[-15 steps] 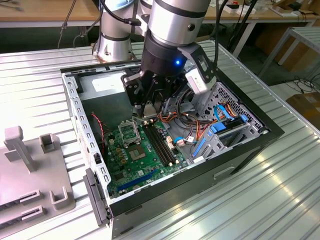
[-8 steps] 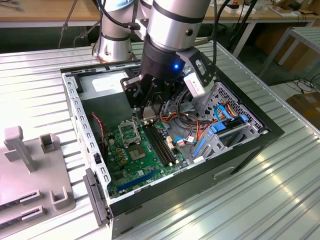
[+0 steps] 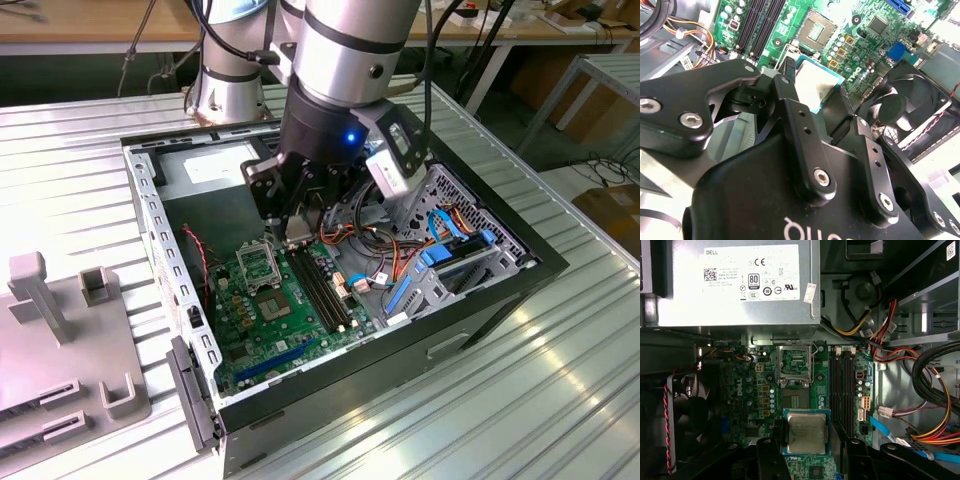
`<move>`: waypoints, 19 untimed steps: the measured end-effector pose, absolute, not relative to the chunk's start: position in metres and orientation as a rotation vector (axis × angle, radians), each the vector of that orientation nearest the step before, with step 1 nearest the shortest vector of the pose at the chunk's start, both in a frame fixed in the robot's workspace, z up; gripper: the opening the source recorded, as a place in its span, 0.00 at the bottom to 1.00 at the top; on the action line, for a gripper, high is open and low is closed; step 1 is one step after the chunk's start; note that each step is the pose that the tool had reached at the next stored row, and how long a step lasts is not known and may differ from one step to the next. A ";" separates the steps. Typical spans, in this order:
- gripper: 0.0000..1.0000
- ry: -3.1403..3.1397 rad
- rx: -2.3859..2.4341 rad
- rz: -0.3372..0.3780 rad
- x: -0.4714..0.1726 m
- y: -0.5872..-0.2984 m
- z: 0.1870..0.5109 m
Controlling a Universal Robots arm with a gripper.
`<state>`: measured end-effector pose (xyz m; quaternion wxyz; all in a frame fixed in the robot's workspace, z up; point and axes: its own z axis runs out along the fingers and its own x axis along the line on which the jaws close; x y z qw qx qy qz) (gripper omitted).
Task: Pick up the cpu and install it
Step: 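Place the cpu into insertion slot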
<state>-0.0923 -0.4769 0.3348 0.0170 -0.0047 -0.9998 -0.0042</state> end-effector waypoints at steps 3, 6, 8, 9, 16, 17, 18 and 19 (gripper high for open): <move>0.47 -3.107 -0.015 -0.013 -0.092 -0.477 0.333; 0.47 -3.107 -0.015 -0.013 -0.092 -0.477 0.331; 0.47 -3.107 -0.015 -0.013 -0.092 -0.477 0.330; 0.47 -3.107 -0.015 -0.013 -0.092 -0.477 0.330; 0.47 -3.107 -0.015 -0.014 -0.093 -0.477 0.330; 0.47 -3.107 -0.015 -0.014 -0.093 -0.477 0.330; 0.47 -3.107 -0.015 -0.014 -0.093 -0.477 0.330; 0.47 -3.107 -0.015 -0.014 -0.093 -0.477 0.330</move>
